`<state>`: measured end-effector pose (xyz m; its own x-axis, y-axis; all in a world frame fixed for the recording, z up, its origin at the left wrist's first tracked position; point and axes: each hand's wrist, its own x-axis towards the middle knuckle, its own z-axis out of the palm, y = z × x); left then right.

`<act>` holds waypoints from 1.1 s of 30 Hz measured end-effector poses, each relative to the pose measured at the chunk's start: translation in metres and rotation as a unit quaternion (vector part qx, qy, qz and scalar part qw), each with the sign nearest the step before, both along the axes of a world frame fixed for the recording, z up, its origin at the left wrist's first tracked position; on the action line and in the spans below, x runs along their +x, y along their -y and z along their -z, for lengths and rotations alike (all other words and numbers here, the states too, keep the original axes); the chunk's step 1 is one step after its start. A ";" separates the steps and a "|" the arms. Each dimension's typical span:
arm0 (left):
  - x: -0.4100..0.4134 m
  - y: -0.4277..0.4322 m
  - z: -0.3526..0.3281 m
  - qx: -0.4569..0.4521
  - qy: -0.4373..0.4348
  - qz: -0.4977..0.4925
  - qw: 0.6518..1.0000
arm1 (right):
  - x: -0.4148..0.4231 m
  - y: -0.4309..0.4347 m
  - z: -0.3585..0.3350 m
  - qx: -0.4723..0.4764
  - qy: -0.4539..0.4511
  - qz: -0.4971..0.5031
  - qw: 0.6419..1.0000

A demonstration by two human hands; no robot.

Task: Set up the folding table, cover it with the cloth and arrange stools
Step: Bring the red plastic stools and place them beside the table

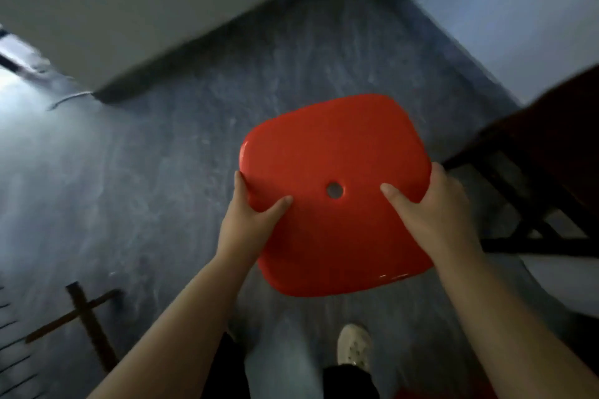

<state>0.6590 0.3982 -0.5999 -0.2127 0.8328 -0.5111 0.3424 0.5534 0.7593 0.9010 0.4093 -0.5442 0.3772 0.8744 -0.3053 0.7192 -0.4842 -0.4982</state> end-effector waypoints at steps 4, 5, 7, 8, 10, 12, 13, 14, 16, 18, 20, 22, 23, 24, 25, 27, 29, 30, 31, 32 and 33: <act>-0.146 -0.030 -0.016 0.051 -0.006 -0.061 0.997 | -0.139 -0.041 -0.007 0.013 -0.062 -0.054 0.997; -0.182 -0.034 -0.020 0.061 -0.015 -0.073 0.995 | -0.175 -0.049 -0.008 0.017 -0.078 -0.065 0.995; -0.253 -0.039 -0.029 0.077 -0.036 -0.101 0.991 | -0.247 -0.061 -0.009 0.030 -0.108 -0.093 0.989; -0.289 -0.038 -0.032 0.087 -0.046 -0.117 0.988 | -0.283 -0.066 -0.009 0.035 -0.126 -0.108 0.986; -0.357 -0.031 -0.037 0.104 -0.067 -0.149 0.981 | -0.352 -0.072 -0.008 0.032 -0.153 -0.140 0.978; -0.419 -0.019 -0.042 0.112 -0.079 -0.181 0.974 | -0.414 -0.074 -0.005 0.029 -0.161 -0.173 0.971; -0.450 -0.011 -0.045 0.116 -0.083 -0.197 0.970 | -0.445 -0.074 -0.003 0.031 -0.164 -0.191 0.967; -0.478 -0.003 -0.048 0.123 -0.081 -0.211 0.966 | -0.474 -0.073 0.000 0.031 -0.170 -0.206 0.963; -0.528 0.017 -0.052 0.148 -0.070 -0.232 0.959 | -0.529 -0.067 0.006 0.026 -0.186 -0.236 0.953; -0.572 0.038 -0.053 0.171 -0.071 -0.258 0.948 | -0.579 -0.058 0.016 0.014 -0.198 -0.275 0.941; -0.615 0.060 -0.050 0.176 -0.080 -0.289 0.938 | -0.623 -0.048 0.027 -0.003 -0.201 -0.317 0.927; -0.653 0.081 -0.046 0.172 -0.087 -0.302 0.934 | -0.661 -0.039 0.036 -0.021 -0.201 -0.361 0.910; -0.670 0.091 -0.042 0.162 -0.090 -0.304 0.935 | -0.680 -0.035 0.041 -0.034 -0.208 -0.380 0.901; -0.687 0.101 -0.039 0.147 -0.092 -0.305 0.936 | -0.697 -0.031 0.047 -0.047 -0.216 -0.394 0.892; -0.705 0.111 -0.032 0.131 -0.093 -0.307 0.938 | -0.714 -0.026 0.053 -0.060 -0.218 -0.410 0.884; -0.737 0.131 -0.018 0.099 -0.106 -0.308 0.940 | -0.743 -0.017 0.068 -0.089 -0.218 -0.442 0.866; -0.763 0.153 -0.004 0.066 -0.115 -0.314 0.940 | -0.767 -0.002 0.080 -0.131 -0.229 -0.488 0.832; -0.773 0.165 0.003 0.051 -0.121 -0.316 0.940 | -0.777 0.007 0.087 -0.155 -0.234 -0.516 0.809; -0.781 0.175 0.011 0.036 -0.132 -0.317 0.938 | -0.785 0.016 0.093 -0.173 -0.226 -0.544 0.789; -0.786 0.181 0.018 0.016 -0.142 -0.317 0.938 | -0.791 0.022 0.100 -0.181 -0.207 -0.567 0.777; -0.788 0.186 0.027 -0.003 -0.152 -0.311 0.938 | -0.795 0.026 0.107 -0.188 -0.187 -0.580 0.770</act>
<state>-0.1293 0.2124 -0.6270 -0.7937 0.4960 -0.3521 0.1514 0.7217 0.6754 0.1060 0.3833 -0.6508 -0.7670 0.3800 -0.5170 0.6171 0.2159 -0.7567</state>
